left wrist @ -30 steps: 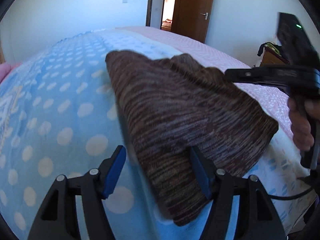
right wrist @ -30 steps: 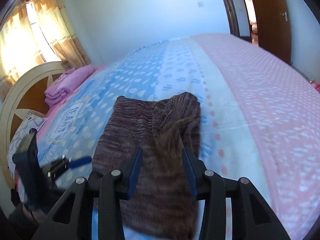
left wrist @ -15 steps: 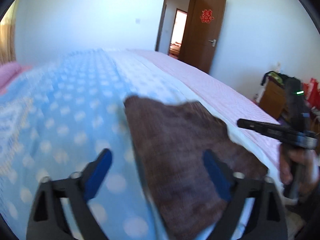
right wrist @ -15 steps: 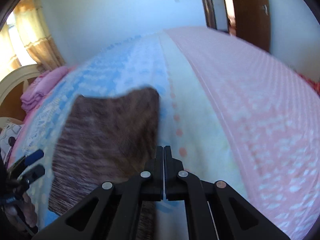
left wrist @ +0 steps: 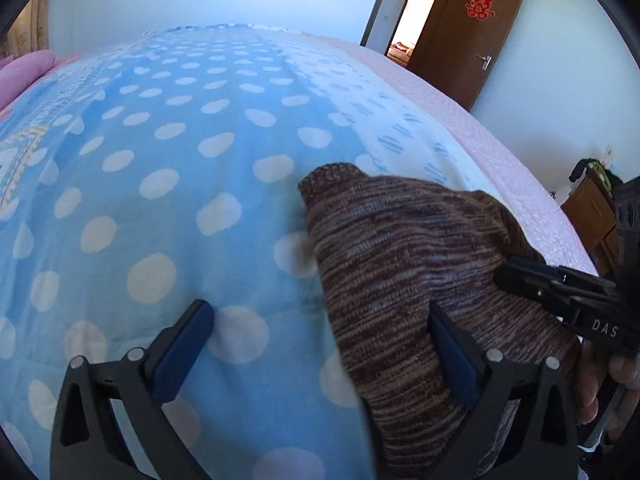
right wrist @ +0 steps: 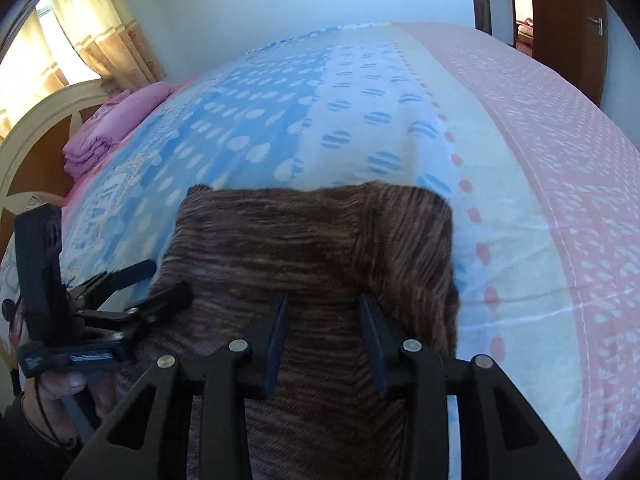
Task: Fold small clothes
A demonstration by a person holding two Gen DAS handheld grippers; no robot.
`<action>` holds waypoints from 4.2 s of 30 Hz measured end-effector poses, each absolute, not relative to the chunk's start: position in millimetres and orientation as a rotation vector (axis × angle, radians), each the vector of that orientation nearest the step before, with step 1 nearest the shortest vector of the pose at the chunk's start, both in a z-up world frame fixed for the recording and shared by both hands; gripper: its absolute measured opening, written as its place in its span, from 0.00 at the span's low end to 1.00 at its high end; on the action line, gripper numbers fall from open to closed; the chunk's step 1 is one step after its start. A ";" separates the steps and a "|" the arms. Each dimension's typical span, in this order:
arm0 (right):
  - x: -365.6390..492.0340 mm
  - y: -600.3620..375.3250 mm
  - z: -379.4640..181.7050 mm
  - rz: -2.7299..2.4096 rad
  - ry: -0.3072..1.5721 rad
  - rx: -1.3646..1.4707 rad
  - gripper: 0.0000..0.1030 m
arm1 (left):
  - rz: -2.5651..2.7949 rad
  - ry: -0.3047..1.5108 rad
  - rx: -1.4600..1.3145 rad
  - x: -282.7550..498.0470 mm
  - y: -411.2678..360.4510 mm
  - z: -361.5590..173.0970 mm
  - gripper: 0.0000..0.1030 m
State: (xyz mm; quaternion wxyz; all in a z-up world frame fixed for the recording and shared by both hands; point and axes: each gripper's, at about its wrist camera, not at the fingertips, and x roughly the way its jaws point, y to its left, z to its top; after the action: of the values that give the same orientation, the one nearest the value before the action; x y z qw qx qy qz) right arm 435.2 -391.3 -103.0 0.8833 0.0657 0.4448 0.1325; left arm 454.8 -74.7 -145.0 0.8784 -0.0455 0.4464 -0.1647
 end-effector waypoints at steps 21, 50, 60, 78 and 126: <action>290.8 -393.2 -120.4 0.394 0.848 -0.027 0.37 | -0.359 0.924 -0.005 355.1 -78.8 -141.8 1.00; 259.2 -434.2 -105.3 0.363 0.792 0.062 0.40 | -0.375 0.898 0.064 328.2 -87.9 -140.0 1.00; 283.0 -466.2 -83.2 0.334 0.749 0.193 0.40 | -0.357 0.861 0.065 335.4 -89.9 -129.6 1.00; 298.6 -416.3 -108.6 0.473 0.903 0.097 0.37 | -0.354 0.914 -0.117 363.7 -71.1 -138.5 1.00; 453.9 -442.8 -112.8 0.383 0.837 0.379 0.21 | -0.435 0.890 0.043 315.2 -110.9 -115.3 0.21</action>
State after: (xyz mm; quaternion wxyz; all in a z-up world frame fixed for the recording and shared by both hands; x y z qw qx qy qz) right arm 453.9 -442.8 -112.8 0.8787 0.1817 0.4015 0.1835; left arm 315.2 -110.9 -115.3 0.8796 0.0204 0.4269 -0.2089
